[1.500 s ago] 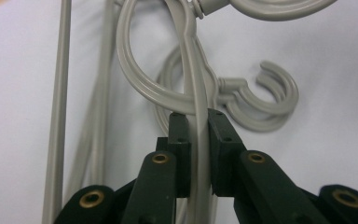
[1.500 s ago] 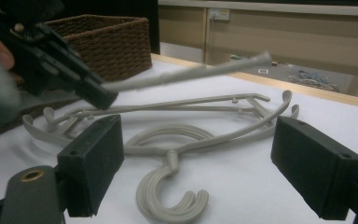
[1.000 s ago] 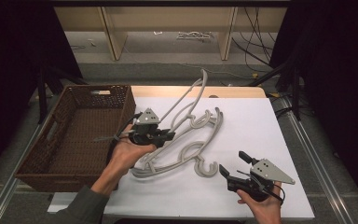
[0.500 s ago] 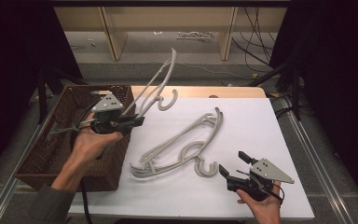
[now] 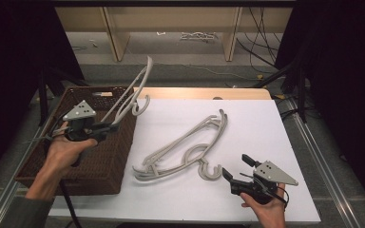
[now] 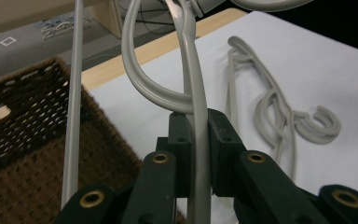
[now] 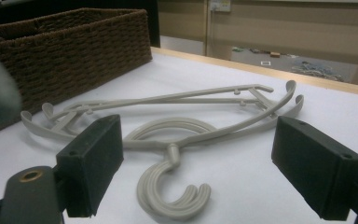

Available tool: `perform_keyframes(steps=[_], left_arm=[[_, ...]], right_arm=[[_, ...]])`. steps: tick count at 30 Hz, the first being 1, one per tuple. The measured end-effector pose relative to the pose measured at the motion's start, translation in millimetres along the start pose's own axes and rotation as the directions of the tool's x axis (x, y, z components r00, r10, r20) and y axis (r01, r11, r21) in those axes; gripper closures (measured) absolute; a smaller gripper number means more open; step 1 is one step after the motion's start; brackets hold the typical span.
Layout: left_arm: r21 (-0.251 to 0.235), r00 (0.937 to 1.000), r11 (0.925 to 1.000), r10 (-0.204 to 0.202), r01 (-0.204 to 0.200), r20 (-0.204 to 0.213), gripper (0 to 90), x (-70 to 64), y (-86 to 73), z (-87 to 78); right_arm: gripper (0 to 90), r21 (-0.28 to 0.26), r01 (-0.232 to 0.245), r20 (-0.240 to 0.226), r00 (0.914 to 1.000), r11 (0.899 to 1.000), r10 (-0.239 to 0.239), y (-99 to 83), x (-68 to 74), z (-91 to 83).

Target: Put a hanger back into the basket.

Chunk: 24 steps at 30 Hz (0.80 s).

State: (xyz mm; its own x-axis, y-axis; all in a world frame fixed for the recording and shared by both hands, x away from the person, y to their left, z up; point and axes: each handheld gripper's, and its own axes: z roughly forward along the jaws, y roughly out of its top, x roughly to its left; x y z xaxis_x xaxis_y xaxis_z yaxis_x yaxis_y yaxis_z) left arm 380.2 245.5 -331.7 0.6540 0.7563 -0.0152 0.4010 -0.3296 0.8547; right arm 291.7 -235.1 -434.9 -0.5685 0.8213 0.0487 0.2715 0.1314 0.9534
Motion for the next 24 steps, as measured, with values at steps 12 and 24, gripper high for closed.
perform_keyframes(steps=[12, 24], left_arm=[[0.017, 0.9994, 0.9998, -0.004, 0.004, -0.033, 81.1, 29.0, -29.6, -22.8], [0.042, 0.9987, 0.9989, 0.023, -0.021, -0.046, 81.1, 49.0, -52.1, -33.3]], right_arm=[[17.4, 0.004, -0.002, 0.007, 1.0, 1.0, 0.002, -0.6, -0.4, 1.7], [17.4, 0.014, -0.008, -0.002, 1.0, 1.0, 0.008, -0.7, 0.5, 2.0]])
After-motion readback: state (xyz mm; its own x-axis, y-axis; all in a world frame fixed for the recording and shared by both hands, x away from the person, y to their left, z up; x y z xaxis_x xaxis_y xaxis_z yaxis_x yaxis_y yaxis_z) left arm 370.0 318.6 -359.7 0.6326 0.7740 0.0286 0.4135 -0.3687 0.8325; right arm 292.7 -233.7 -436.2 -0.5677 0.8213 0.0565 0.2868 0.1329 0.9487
